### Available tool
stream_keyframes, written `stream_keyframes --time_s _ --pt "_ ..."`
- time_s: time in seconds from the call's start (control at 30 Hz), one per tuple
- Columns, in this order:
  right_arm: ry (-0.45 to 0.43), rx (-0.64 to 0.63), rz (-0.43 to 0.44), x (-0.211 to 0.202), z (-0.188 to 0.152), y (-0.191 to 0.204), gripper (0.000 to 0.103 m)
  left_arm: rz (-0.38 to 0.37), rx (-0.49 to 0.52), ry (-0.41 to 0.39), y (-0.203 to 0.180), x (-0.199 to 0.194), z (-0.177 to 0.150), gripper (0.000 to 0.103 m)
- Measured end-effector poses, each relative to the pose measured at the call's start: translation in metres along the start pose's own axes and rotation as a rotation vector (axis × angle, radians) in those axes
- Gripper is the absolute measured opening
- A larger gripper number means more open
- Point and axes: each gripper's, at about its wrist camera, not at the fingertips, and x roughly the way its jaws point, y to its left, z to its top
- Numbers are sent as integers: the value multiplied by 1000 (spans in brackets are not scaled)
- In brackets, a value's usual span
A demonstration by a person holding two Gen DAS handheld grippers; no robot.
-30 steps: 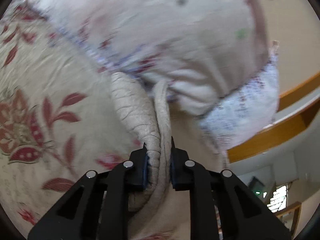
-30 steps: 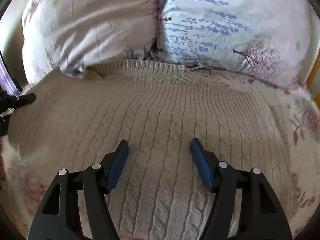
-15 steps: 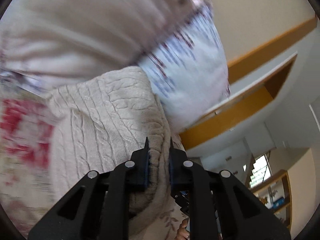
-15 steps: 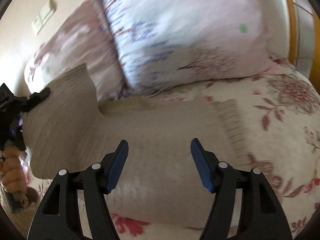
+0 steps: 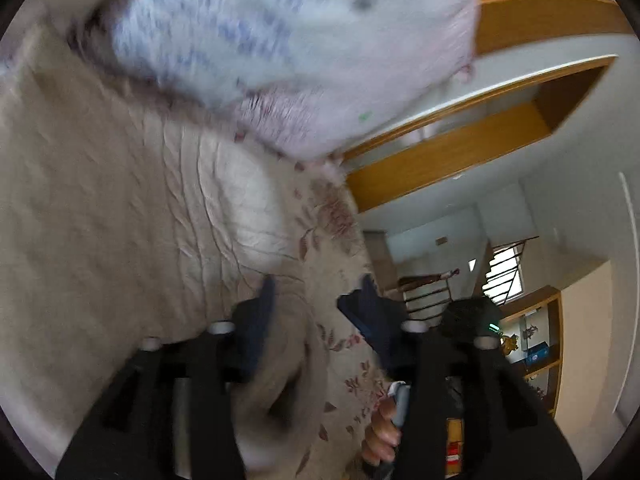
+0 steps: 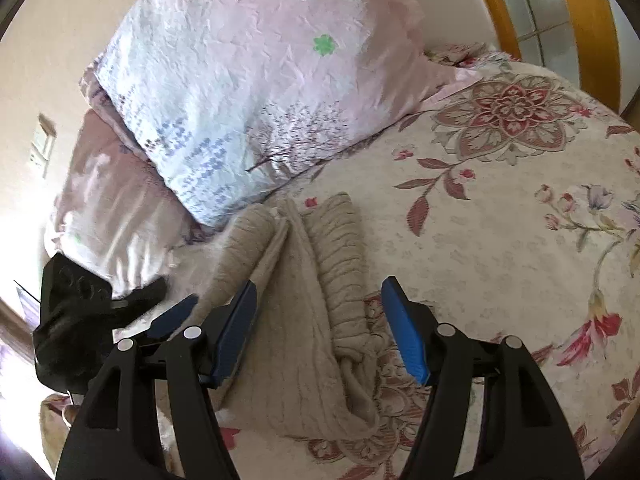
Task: Fold small clothes
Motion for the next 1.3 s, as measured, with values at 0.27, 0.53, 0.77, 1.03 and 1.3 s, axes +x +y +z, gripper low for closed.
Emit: stream_keyframes --time_s 0.27,0.53,0.77,1.03,1.3 --pt "225 108 198 42 9 15 66 346 35 -218 31 -94 -13 62" --pt "352 252 242 93 23 12 65 386 -11 -168 72 -86 -17 64" --pt "317 129 137 115 39 22 19 399 60 -165 66 -65 -14 69" --pt "15 -253 28 41 40 79 15 363 60 -158 67 -73 -20 71" --pt "-37 -219 -54 32 49 51 15 344 86 -129 53 -70 -22 71"
